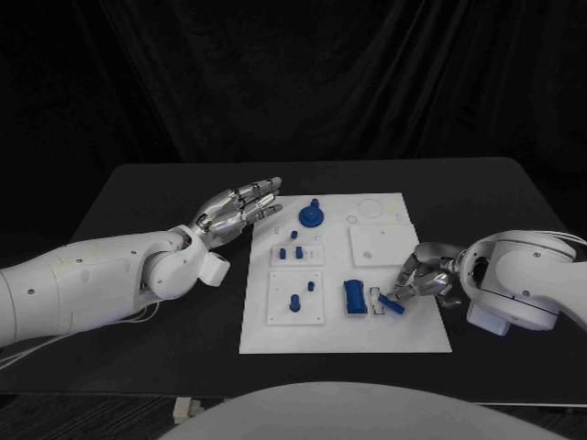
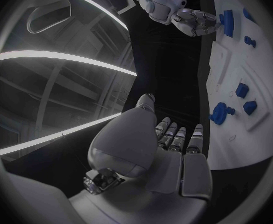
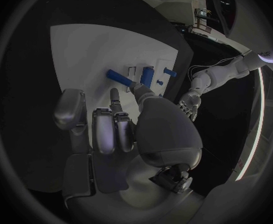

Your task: Assemble the parts on the task board

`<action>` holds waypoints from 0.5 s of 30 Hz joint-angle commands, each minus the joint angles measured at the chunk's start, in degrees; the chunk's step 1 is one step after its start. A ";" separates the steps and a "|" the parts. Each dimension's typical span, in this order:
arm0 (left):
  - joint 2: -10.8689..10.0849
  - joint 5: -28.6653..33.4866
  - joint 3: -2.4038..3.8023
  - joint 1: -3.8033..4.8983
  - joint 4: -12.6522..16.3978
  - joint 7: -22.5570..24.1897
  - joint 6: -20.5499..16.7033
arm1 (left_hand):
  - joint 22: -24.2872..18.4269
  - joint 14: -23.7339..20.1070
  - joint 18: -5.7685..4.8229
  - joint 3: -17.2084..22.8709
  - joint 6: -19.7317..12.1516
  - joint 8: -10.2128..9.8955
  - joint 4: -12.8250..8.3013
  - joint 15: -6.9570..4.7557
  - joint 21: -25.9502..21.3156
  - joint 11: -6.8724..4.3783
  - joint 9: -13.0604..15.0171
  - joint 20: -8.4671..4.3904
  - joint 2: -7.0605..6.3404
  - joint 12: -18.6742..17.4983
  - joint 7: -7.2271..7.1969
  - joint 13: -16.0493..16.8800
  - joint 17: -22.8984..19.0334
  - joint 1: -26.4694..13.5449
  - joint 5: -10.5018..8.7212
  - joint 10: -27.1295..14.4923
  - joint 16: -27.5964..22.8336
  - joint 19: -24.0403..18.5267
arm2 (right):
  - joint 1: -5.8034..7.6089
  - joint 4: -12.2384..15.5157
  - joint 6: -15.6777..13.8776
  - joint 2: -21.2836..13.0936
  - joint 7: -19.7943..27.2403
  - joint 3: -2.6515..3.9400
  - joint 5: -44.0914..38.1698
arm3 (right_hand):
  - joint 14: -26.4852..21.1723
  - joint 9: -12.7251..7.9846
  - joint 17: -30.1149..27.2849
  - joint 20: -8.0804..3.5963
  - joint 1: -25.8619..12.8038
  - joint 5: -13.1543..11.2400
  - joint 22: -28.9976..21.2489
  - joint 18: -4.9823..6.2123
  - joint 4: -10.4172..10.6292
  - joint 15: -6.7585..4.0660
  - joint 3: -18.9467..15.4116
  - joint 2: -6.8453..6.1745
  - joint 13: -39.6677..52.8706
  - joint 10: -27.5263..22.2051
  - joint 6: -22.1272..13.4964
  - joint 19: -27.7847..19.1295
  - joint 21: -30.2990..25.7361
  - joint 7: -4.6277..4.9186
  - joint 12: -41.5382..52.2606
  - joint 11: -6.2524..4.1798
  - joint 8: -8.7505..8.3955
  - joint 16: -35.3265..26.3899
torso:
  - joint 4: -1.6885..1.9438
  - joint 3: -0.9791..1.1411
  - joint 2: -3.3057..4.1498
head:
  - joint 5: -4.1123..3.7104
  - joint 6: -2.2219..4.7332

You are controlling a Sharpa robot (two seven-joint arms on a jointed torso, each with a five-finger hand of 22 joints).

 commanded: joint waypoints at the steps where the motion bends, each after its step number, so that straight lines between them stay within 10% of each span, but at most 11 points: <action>1: -0.01 0.41 0.06 -0.09 0.16 0.61 0.67 | -0.03 0.07 0.64 0.28 -0.13 0.33 -0.12 0.23 0.24 0.15 0.05 0.40 -0.05 0.20 0.18 0.06 -0.10 0.45 0.20 -0.05 -0.11 0.10 | -0.07 0.06 1.96 0.32 1.15 0.01 -4.02 | 3.67 -0.03 3.56 0.41 0.36 -0.07 5.32 0.25 -0.01 0.30 -0.26 -0.09 15.09 5.97 0.40 0.05 0.01 -0.27 0.15 0.16 0.36 0.30 | -0.08 0.00 -0.01 | 0.24 0.00; 15: -0.06 0.41 0.06 -0.12 0.10 0.54 0.98 | 0.00 0.08 0.64 0.31 -0.01 0.38 -0.16 0.20 0.26 0.16 0.07 0.41 -0.06 0.21 0.26 0.06 -0.09 0.47 0.32 -0.04 -0.10 0.12 | -0.93 -0.61 1.60 2.17 2.11 0.01 -4.51 | 3.72 -0.30 3.90 0.34 2.52 -3.50 5.51 0.25 -0.46 0.22 -0.39 -0.82 15.09 5.97 0.48 0.07 -0.07 -0.36 0.15 0.06 1.10 0.45 | 0.14 -0.01 0.09 | -0.12 0.00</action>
